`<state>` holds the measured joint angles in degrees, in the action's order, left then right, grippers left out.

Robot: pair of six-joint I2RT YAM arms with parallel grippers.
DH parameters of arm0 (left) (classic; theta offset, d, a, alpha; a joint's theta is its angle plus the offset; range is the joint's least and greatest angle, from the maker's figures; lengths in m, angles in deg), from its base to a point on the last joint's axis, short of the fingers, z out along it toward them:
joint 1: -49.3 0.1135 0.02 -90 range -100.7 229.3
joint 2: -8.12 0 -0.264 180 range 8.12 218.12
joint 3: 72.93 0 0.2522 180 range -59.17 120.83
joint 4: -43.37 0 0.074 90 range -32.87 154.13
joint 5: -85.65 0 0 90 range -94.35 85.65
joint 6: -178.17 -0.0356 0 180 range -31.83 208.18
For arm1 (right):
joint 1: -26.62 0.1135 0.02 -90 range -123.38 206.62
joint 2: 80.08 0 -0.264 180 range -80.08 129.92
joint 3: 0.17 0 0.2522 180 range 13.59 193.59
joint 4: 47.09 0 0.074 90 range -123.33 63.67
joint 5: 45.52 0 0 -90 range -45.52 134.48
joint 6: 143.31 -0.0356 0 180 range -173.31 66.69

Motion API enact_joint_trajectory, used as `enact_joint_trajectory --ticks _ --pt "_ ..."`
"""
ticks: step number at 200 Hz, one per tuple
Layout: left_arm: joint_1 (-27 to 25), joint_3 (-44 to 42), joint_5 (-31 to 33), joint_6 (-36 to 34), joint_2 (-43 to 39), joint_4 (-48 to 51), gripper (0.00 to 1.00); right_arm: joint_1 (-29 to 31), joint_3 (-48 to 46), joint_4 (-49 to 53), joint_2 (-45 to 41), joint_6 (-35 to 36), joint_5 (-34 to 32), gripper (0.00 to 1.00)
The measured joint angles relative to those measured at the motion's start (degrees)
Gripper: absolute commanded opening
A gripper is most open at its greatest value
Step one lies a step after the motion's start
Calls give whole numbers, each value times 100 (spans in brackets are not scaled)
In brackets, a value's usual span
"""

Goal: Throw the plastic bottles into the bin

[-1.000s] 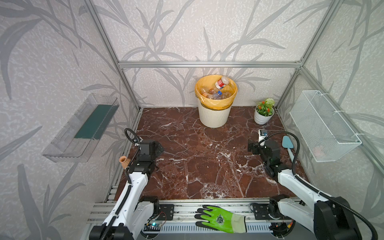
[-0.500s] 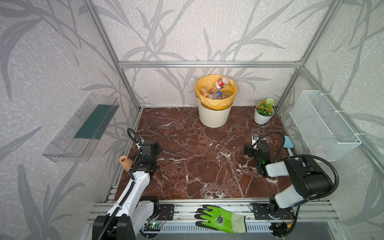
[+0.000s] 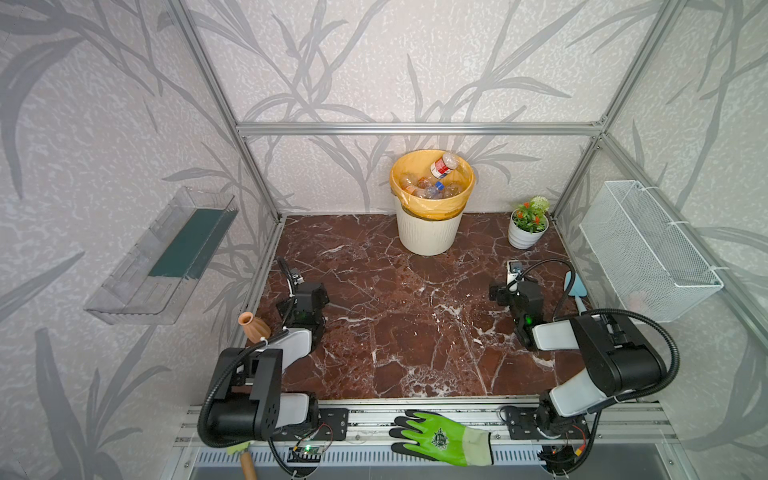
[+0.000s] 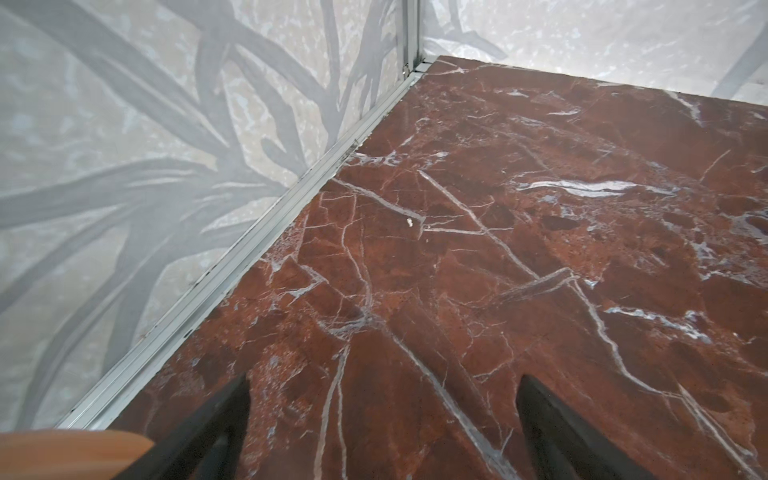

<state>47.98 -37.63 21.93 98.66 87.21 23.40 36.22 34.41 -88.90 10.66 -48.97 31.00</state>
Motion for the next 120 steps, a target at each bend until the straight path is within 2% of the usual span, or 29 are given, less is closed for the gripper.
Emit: enact_joint_trajectory --ticks 27,120 --pt "-31 -107 -592 -446 846 -1224 99 -9 0 -33 0 0 2 99" --pt "33 81 -791 -492 868 -1207 99 -11 -2 -76 0 2 2 99"
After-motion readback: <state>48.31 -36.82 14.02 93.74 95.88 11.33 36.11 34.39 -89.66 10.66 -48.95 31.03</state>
